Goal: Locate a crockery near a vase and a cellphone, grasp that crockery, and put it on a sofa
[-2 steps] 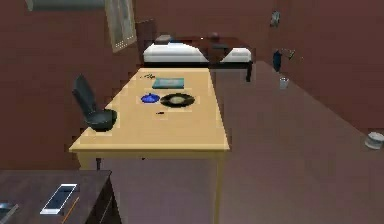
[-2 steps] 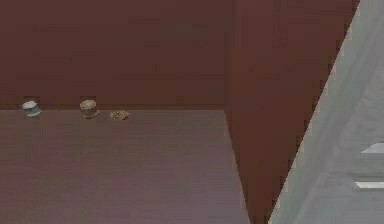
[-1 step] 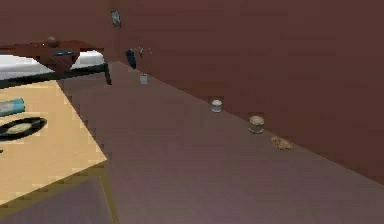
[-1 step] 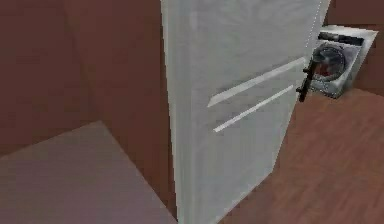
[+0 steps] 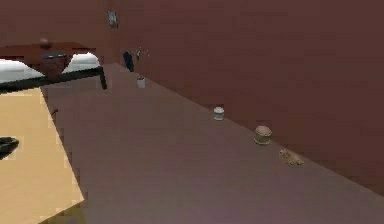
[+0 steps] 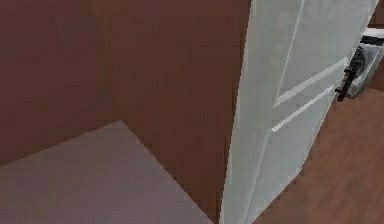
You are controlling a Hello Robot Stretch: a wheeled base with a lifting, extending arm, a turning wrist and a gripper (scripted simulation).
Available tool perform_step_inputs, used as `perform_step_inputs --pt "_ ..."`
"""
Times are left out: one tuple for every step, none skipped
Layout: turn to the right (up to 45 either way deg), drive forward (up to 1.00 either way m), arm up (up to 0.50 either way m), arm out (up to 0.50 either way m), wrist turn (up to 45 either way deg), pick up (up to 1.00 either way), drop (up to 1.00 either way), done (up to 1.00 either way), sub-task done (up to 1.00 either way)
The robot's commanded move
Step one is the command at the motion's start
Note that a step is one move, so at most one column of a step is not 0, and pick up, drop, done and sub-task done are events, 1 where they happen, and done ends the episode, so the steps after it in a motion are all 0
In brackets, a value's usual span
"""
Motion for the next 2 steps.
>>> perform_step_inputs --pt "9.0 0.0 0.0 0.0 0.0 0.0 0.0 0.0 0.0" --pt "3.0 0.0 0.0 0.0 0.0 0.0 0.0 0.0 0.0"
